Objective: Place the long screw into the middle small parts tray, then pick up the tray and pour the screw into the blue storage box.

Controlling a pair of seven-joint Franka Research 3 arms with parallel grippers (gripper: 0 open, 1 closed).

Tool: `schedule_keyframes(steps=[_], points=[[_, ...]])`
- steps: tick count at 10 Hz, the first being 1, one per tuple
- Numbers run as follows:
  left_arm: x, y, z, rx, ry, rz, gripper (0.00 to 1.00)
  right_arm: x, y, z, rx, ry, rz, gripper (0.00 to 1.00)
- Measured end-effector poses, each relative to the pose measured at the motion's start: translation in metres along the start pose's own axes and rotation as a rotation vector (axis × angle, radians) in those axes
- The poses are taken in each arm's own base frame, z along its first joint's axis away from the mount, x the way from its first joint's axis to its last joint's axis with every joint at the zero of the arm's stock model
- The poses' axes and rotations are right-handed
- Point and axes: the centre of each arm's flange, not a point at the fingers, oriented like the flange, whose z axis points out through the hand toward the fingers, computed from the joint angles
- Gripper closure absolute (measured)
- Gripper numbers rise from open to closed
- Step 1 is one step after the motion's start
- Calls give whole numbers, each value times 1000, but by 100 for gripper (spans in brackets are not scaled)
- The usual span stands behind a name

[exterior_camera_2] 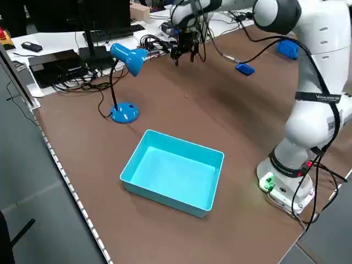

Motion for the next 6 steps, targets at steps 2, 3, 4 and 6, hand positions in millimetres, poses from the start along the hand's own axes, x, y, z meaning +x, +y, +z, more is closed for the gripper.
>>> schedule_keyframes(steps=[2,3,4,6], points=[[-13,-11,40,7,-19,-3,0,0,1,0,-2,1,2,0],[-21,-12,53,5,-31,1,0,0,1,0,-3,1,2,0],[-28,-11,65,3,-37,12,0,0,1,-1,-3,2,2,0],[-40,-8,84,0,-49,21,3,0,1,-1,-3,2,2,0]])
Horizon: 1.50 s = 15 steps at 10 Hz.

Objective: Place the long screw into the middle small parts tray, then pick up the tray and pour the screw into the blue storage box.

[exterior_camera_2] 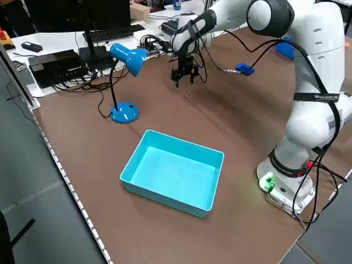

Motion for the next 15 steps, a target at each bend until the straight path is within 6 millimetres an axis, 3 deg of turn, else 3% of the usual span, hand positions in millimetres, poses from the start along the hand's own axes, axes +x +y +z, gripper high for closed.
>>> schedule_keyframes(steps=[4,7,8,12,14,15], points=[[-15,-4,22,-5,-17,37,9,0,0,0,-1,0,0,0],[-19,-11,26,-7,-22,54,20,0,4,-1,-2,2,7,0],[-19,-10,26,-7,-23,55,28,0,6,-1,-3,2,10,0],[-21,-9,29,-9,-29,78,40,0,18,-1,-8,2,-3,0],[-21,-9,29,-9,-28,88,52,-1,42,-2,-6,4,-8,0],[-21,-10,28,-8,-26,89,70,-1,46,-2,-6,6,-10,0]])
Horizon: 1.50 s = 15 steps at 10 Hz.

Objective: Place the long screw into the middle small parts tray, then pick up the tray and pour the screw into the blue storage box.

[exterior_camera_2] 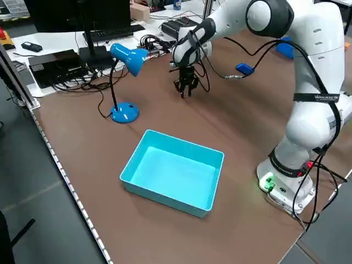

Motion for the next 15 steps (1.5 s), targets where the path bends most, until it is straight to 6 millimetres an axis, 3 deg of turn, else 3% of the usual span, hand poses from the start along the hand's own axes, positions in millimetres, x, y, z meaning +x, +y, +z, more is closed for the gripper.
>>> schedule_keyframes(steps=[5,8,10,12,15], points=[[0,0,-1,0,1,3,94,0,6,0,-1,4,9,0],[2,1,-9,3,16,5,94,0,1,-1,1,3,0,0],[6,9,-36,5,47,-6,94,-4,10,-1,2,-19,16,0],[16,47,-71,-13,98,-56,94,-7,28,0,4,-25,33,0],[30,136,-94,-67,131,-130,94,-5,15,0,7,-24,8,0]])
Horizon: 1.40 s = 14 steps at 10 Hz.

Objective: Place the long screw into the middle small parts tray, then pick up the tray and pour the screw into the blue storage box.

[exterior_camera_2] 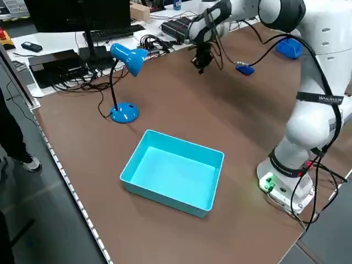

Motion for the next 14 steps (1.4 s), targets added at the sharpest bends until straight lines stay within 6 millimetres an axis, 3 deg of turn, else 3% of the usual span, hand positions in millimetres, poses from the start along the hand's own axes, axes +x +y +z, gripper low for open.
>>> schedule_keyframes(steps=[2,5,7,10,14], points=[[-2,61,0,-11,9,-48,94,1,-13,0,-1,0,-22,0],[-18,174,9,-29,11,-61,94,2,-11,-1,-14,8,-20,0],[-25,223,15,-44,16,-55,94,4,-11,-3,-18,28,-21,0],[-3,262,10,-92,63,-55,94,8,-10,0,-22,43,-20,0],[2,289,42,-120,76,-35,94,11,-13,2,-23,46,-26,0]])
